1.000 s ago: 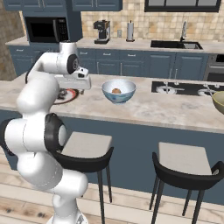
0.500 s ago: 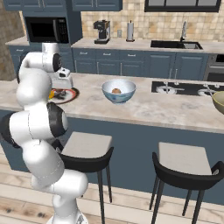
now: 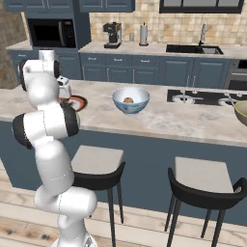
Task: Take the fruits from the plate on the dining counter and place two fruits in each bowl.
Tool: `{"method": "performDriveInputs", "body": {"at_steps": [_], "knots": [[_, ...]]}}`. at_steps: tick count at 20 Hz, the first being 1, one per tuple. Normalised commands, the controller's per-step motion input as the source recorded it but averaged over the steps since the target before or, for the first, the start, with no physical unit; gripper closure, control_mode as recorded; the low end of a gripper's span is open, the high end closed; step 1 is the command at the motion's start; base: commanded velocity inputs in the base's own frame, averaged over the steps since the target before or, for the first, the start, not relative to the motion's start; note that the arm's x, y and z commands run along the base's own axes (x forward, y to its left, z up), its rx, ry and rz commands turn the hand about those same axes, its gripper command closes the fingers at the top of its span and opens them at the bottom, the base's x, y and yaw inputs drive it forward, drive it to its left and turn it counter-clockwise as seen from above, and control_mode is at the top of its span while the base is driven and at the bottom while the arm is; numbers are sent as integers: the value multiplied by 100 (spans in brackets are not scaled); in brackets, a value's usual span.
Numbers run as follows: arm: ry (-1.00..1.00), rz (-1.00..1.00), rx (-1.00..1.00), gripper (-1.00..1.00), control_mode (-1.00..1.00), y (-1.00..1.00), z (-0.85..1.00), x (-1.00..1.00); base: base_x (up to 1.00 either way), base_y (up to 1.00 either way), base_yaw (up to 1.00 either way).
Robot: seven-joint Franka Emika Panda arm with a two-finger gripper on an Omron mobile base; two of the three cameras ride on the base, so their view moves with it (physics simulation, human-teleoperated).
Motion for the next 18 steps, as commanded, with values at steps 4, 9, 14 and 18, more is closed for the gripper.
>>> {"method": "performDriveInputs", "body": {"at_steps": [4, 9, 14, 18], "knots": [[0, 0, 0, -100, -100, 34, -28, 45, 0, 0, 0], [-11, 1, 0, -100, -100, 36, -18, 44, 0, 0, 0], [-10, 3, 0, -100, -100, 28, -21, 44, 0, 0, 0], [-13, 4, 0, -100, -100, 12, -22, 45, 0, 0, 0]]}}
